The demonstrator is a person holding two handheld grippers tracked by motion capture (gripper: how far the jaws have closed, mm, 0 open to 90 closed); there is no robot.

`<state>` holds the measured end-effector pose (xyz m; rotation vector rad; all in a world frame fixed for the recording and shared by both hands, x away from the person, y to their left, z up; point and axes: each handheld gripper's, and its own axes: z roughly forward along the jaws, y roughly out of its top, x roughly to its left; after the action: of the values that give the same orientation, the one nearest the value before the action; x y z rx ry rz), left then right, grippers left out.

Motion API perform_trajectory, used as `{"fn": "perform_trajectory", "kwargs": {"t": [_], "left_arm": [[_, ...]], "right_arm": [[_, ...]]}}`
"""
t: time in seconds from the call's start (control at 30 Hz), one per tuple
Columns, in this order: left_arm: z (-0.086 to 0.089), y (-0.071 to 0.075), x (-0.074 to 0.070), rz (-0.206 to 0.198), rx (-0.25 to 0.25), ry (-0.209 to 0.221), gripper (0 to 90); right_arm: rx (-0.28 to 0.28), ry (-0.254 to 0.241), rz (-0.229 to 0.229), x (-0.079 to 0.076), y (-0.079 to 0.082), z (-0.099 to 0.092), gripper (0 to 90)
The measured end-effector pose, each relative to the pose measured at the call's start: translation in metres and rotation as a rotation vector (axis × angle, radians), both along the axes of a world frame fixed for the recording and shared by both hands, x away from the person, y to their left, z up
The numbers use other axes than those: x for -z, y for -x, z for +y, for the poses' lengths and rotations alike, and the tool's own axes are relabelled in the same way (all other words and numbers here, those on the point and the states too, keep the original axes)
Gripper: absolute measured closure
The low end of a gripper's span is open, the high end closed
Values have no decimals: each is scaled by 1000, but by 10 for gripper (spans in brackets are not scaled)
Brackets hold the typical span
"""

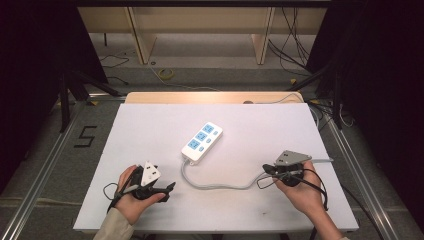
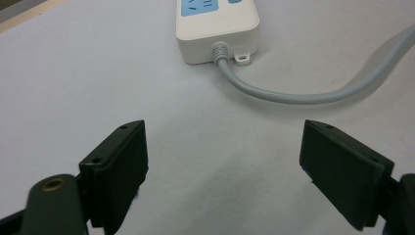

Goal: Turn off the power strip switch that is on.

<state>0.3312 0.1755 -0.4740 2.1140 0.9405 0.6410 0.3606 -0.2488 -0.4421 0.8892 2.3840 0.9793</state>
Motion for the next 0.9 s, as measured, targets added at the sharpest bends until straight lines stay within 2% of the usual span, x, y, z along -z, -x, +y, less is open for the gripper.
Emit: {"fn": "perform_trajectory", "kwargs": {"t": [0.9], "left_arm": [[0, -1, 0, -2, -4, -2, 184]], "right_arm": [[-1, 8, -3, -6, -17, 16, 900]]}}
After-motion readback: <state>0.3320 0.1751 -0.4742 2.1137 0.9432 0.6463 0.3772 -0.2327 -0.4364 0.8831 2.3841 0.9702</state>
